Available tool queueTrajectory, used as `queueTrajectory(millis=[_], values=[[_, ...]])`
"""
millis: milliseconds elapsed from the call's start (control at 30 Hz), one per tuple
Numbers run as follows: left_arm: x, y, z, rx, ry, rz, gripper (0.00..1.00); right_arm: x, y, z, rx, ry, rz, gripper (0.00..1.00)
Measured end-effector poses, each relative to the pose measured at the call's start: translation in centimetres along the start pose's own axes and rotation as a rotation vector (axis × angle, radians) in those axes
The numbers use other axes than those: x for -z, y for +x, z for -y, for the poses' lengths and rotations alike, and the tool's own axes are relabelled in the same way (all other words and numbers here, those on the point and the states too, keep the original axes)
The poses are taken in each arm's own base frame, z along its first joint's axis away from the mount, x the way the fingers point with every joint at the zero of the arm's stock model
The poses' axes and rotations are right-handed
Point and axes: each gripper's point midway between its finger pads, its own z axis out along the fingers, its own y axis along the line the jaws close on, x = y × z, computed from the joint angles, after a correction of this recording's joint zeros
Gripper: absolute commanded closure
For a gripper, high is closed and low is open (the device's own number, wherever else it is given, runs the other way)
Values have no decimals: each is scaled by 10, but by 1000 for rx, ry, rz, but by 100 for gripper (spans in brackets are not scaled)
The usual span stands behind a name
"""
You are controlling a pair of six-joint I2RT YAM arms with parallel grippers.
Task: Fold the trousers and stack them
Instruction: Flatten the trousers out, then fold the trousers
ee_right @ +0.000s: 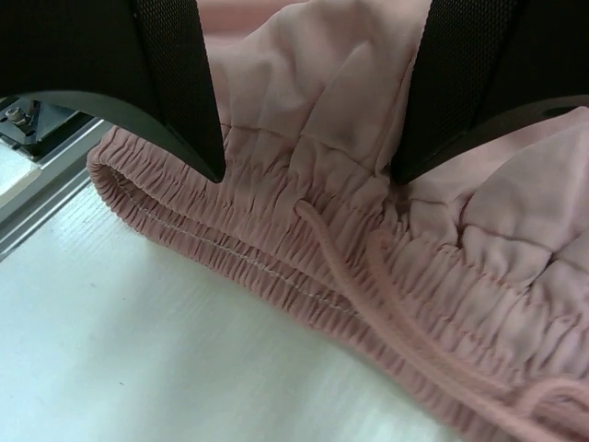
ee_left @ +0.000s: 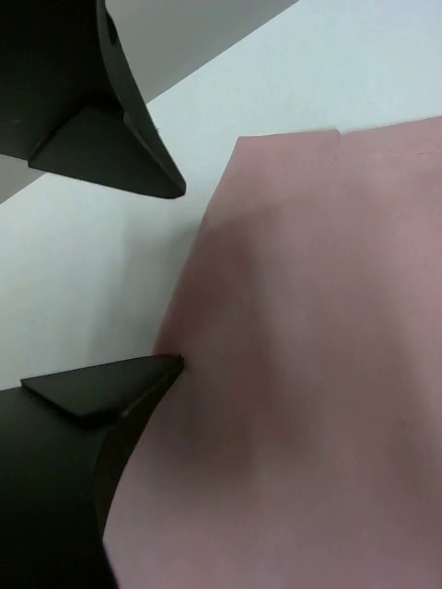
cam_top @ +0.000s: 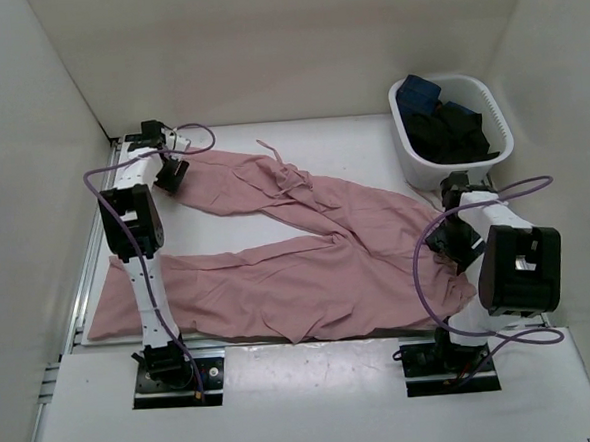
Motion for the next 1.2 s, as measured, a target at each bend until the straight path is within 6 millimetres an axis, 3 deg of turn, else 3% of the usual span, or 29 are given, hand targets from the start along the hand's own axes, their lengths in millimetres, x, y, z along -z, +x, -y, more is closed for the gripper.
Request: queueTrajectory(millis=[67, 167, 300, 333, 433, 500, 567, 667, 733, 833, 900, 967, 1033, 1100, 1200], values=[[-4, 6, -1, -5, -36, -20, 35, -2, 0, 3, -11, 6, -9, 23], [-1, 25, -9, 9, -77, -38, 38, -4, -2, 7, -34, 10, -15, 24], [15, 92, -23, 60, -93, -105, 40, -11, 4, 13, -43, 21, -31, 24], [22, 111, -24, 65, -92, -124, 36, -12, 7, 15, -41, 23, -38, 24], [46, 167, -16, 74, -73, -200, 31, -10, 11, 18, -33, 12, -39, 25], [58, 187, -5, 64, -45, -236, 30, -5, 9, 18, -25, -4, -22, 25], [66, 193, 5, 48, -20, -252, 28, 3, 5, 20, -8, -11, -9, 25], [76, 190, 9, 44, -7, -245, 21, 25, -18, 14, 15, -45, 50, 25], [84, 177, 0, 61, -8, -212, 17, 47, -42, 5, 20, -91, 122, 25], [101, 138, -36, 122, -54, -114, 15, 80, -80, -13, 20, -181, 237, 25], [112, 103, -70, 158, -112, -22, 14, 91, -98, -24, 27, -216, 286, 25], [119, 70, -103, 190, -169, 60, 13, 86, -108, -38, 44, -231, 295, 24], [113, 52, -119, 214, -186, 93, 9, 68, -110, -51, 75, -231, 262, 22], [95, 43, -124, 230, -175, 95, 7, 45, -104, -67, 107, -235, 199, 22], [47, 47, -112, 257, -111, 47, 5, 11, -91, -84, 130, -243, 116, 22]])
